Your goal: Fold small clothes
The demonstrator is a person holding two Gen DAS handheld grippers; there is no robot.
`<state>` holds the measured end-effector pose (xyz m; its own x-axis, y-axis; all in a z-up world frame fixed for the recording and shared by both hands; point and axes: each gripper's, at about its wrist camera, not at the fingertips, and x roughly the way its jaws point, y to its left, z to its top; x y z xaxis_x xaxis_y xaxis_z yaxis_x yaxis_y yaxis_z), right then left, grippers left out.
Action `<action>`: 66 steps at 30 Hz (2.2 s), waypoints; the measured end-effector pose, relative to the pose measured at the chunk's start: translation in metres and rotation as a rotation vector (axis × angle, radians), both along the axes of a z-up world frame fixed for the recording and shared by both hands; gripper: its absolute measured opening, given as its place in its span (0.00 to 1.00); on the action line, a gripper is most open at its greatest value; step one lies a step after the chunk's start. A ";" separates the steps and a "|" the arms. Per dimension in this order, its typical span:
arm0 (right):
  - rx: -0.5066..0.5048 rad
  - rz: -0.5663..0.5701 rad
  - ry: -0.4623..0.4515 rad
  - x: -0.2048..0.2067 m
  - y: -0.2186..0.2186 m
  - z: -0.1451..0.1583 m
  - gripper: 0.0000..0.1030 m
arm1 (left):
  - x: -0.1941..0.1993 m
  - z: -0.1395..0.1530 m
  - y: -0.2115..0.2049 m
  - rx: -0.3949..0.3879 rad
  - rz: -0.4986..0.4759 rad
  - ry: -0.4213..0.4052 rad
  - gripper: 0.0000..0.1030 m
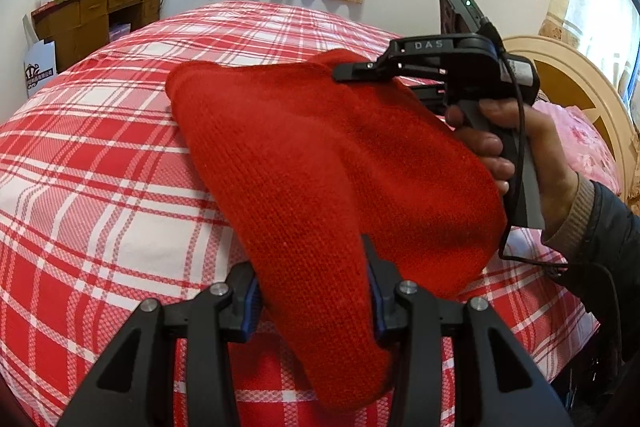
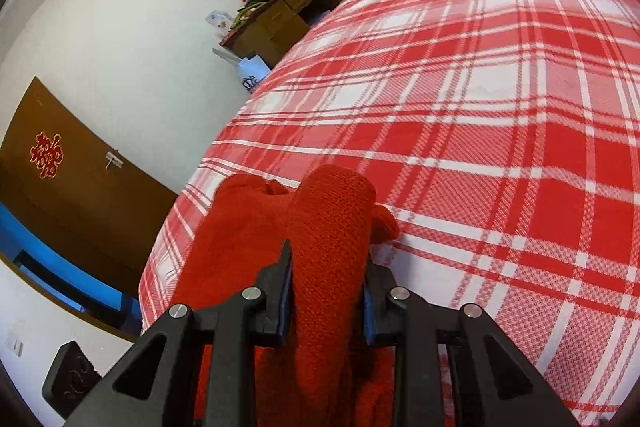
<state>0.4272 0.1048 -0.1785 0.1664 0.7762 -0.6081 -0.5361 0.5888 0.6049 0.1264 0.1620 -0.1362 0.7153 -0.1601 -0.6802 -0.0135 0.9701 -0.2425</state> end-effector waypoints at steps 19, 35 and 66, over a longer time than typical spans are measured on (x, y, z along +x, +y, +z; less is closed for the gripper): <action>-0.046 0.001 -0.216 -0.090 -0.047 0.059 0.38 | -0.017 0.041 0.014 0.121 0.167 -0.134 0.82; -0.142 -0.061 -0.161 -0.140 -0.082 0.001 0.33 | -0.001 -0.005 0.003 0.150 0.213 -0.055 0.87; -0.095 -0.227 -0.555 -0.261 -0.104 0.141 0.68 | -0.070 0.102 -0.010 0.195 0.188 -0.269 1.00</action>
<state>0.1660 0.0012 -0.0375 0.6336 0.6310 -0.4477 -0.6113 0.7630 0.2101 0.0565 0.1522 -0.0345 0.8770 0.1051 -0.4688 -0.1570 0.9849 -0.0729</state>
